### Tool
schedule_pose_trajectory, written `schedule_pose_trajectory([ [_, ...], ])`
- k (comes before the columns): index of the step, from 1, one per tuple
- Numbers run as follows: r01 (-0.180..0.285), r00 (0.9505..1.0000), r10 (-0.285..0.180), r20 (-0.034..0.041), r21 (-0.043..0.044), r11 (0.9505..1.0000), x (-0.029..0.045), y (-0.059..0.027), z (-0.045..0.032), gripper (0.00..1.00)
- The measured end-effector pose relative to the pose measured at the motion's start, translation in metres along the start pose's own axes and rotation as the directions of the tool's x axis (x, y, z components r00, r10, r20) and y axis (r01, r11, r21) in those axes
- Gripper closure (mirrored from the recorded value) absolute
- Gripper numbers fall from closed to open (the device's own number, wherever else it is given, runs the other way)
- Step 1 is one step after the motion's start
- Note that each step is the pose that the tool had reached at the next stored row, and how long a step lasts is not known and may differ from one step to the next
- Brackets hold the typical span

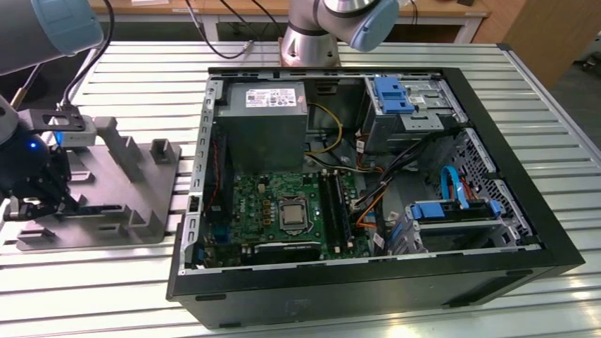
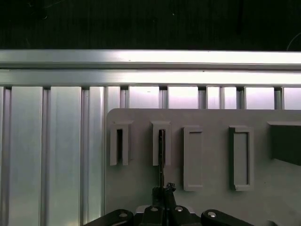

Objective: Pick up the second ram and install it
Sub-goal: 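Pick up the second ram and move it above second insertion slot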

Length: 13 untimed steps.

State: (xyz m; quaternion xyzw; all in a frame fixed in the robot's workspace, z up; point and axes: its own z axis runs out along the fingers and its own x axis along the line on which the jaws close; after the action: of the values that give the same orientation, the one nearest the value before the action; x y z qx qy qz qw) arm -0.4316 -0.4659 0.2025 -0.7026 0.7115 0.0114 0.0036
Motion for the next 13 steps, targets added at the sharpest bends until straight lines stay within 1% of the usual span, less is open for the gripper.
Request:
schedule_pose_trajectory([
  [5, 0.0, 1.0, 0.0, 0.0001, 0.0002, 1.0, -0.0001, 0.0001, -0.0031, 0.89],
  [7, 0.0, 1.0, 0.0, -0.0001, 0.0001, 1.0, -0.0001, 0.0001, -0.0076, 0.89],
  [9, 0.0, 1.0, 0.0, 0.0001, 0.0003, 1.0, -0.0002, 0.0001, -0.009, 0.89],
  [10, 0.0, 1.0, 0.0, 0.0, 0.0001, 1.0, -0.0003, 0.0002, -0.0132, 0.89],
  [13, 0.0, 1.0, 0.0, 0.0, 0.0001, 1.0, -0.0003, 0.0002, -0.0167, 0.89],
])
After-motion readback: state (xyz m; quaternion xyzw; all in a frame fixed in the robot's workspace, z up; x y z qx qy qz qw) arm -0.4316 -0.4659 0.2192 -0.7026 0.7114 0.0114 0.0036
